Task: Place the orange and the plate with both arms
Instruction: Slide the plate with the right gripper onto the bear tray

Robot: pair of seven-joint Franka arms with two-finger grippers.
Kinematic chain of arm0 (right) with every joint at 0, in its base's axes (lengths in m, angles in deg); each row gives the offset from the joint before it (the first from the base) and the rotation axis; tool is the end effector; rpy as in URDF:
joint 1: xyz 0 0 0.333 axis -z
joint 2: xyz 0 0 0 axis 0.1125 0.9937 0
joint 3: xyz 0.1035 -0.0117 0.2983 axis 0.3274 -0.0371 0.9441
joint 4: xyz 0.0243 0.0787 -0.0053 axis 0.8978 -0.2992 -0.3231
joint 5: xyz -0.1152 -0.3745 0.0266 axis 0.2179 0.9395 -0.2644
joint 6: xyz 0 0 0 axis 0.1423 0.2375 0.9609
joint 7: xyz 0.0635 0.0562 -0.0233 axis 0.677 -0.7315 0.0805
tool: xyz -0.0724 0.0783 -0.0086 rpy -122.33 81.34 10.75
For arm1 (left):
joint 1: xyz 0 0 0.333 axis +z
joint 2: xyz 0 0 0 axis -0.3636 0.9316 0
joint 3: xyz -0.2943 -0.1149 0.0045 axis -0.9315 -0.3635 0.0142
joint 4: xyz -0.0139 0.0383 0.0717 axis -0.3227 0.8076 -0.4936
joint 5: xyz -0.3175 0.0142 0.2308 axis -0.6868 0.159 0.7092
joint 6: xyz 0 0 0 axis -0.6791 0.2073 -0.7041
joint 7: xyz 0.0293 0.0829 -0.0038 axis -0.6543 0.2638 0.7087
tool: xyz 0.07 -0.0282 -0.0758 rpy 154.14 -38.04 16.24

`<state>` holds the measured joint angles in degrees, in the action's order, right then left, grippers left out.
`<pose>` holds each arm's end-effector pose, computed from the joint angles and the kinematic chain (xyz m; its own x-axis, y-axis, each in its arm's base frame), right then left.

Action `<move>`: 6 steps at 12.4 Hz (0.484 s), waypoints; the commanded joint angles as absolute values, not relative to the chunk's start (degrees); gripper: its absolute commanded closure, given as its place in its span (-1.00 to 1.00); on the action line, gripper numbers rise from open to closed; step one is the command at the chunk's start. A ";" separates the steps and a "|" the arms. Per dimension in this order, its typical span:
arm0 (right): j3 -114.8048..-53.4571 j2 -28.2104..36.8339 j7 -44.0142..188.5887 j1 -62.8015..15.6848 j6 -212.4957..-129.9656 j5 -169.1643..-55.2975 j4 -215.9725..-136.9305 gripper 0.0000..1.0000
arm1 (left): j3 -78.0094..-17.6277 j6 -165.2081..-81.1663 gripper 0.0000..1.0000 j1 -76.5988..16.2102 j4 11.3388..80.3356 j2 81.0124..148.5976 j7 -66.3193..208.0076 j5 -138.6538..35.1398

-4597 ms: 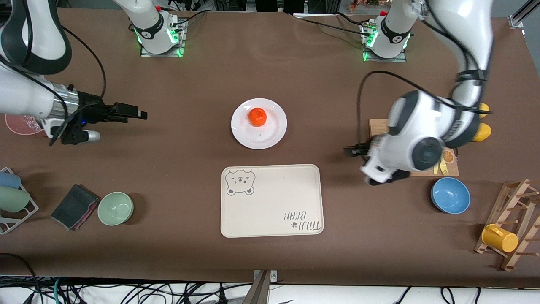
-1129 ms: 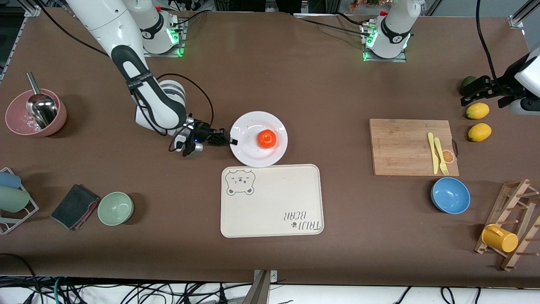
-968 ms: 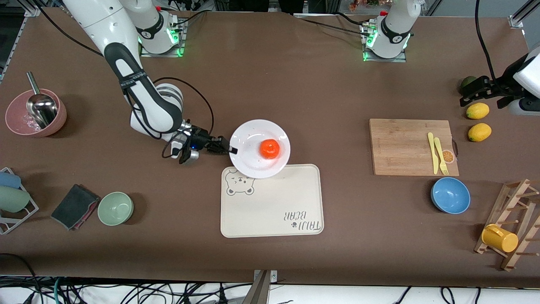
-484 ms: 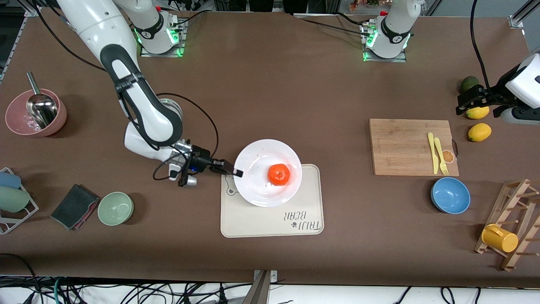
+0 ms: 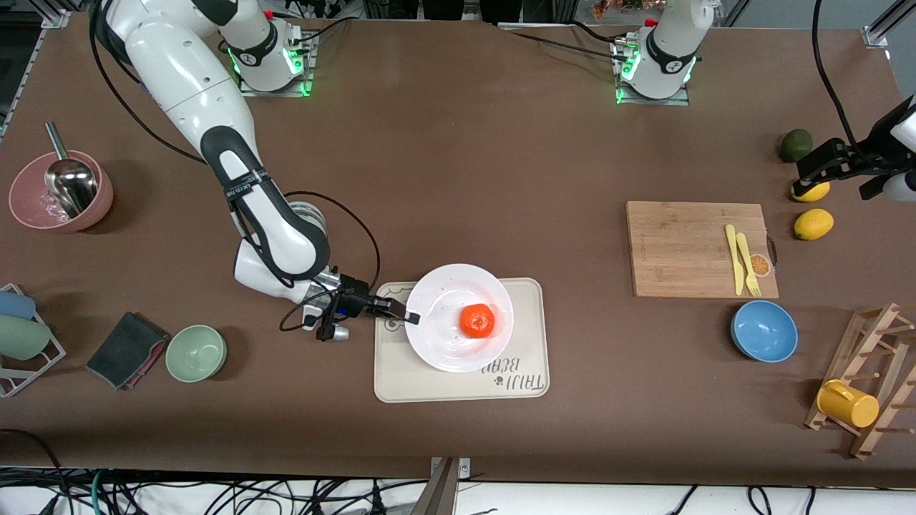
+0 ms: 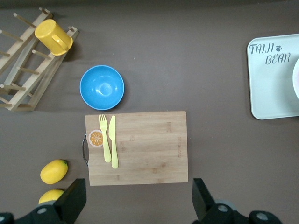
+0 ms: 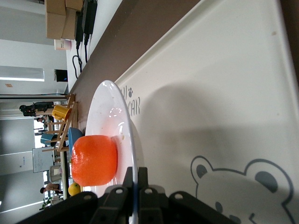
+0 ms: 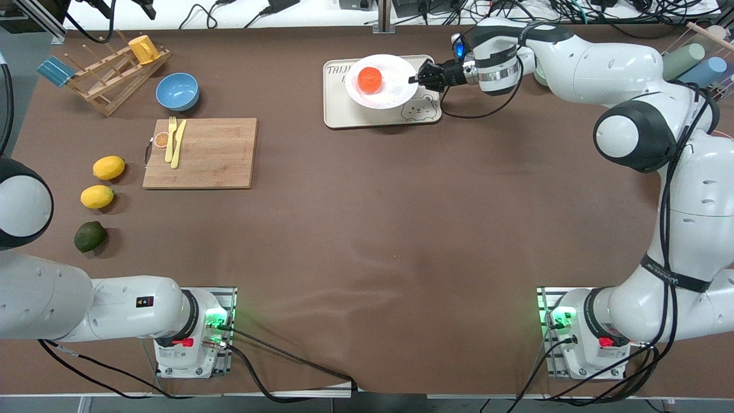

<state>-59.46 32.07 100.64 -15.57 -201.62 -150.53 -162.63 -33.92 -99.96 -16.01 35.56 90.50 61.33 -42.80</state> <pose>0.6647 0.2934 0.1711 0.9767 -0.2123 0.0325 -0.0834 -0.5143 -0.8536 0.5681 0.0101 0.6237 0.9979 -0.0364 0.0542 -0.0364 -0.9993 -0.0006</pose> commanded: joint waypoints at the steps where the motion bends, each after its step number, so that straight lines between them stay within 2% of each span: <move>1: -59.17 34.19 100.04 -16.13 -202.47 -147.73 -160.31 1.00 | -34.06 -101.99 -1.00 -15.87 34.28 91.20 60.09 -42.33; 6: -59.26 34.28 100.39 -15.51 -202.48 -145.43 -160.57 1.00 | -34.06 -104.81 -1.00 -15.78 34.37 91.29 60.09 -42.33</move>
<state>-59.51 33.42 100.65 -15.55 -202.08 -146.56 -162.30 -33.93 -104.62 -16.01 35.56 90.62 61.33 -42.80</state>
